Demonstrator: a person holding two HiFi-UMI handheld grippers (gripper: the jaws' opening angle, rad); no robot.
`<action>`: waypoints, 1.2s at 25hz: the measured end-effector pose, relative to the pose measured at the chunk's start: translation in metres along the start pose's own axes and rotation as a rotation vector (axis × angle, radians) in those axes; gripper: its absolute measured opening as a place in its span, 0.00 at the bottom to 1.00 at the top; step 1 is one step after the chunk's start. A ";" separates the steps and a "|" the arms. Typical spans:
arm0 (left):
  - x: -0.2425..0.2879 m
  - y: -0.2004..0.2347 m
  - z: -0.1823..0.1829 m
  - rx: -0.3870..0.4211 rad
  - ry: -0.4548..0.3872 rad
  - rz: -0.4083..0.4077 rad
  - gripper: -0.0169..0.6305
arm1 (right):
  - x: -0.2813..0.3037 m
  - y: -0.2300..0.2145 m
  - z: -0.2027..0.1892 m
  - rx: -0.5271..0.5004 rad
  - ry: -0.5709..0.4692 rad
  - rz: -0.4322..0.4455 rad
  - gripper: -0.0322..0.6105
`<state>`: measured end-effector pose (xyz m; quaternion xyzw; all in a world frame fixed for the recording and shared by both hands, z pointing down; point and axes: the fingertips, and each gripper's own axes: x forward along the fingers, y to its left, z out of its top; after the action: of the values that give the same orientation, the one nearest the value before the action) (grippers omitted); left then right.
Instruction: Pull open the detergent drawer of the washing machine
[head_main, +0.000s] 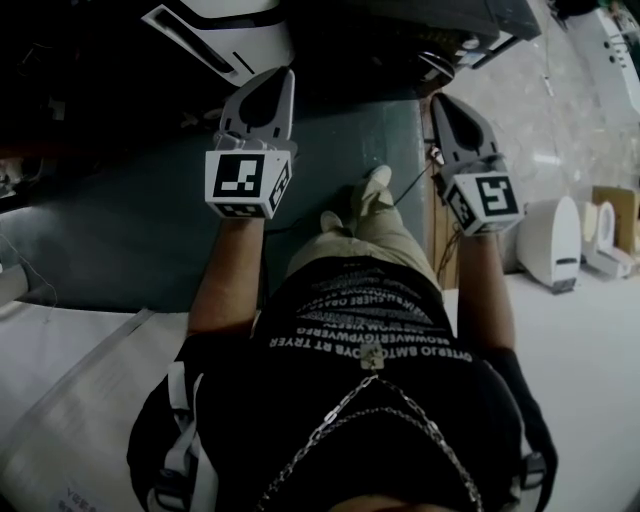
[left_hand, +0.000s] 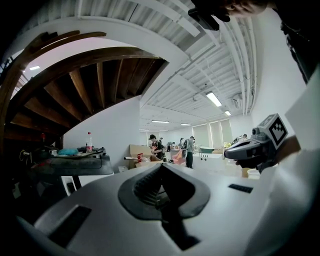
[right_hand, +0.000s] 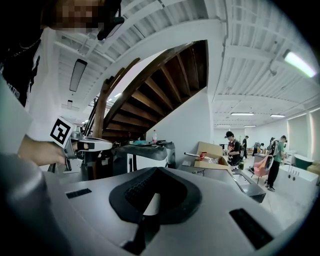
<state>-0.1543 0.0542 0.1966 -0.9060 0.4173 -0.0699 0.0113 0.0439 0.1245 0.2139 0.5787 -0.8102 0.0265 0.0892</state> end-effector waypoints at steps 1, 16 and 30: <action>0.001 0.001 0.000 0.000 0.005 0.004 0.03 | 0.002 -0.001 0.000 0.007 0.004 0.007 0.03; 0.060 0.002 -0.002 -0.009 0.052 -0.004 0.03 | 0.054 -0.045 0.008 0.011 0.045 0.051 0.03; 0.122 0.027 0.018 -0.006 0.045 -0.009 0.03 | 0.114 -0.082 0.024 0.004 0.035 0.092 0.03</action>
<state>-0.0937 -0.0562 0.1909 -0.9062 0.4134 -0.0890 -0.0009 0.0831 -0.0121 0.2055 0.5403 -0.8344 0.0423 0.1006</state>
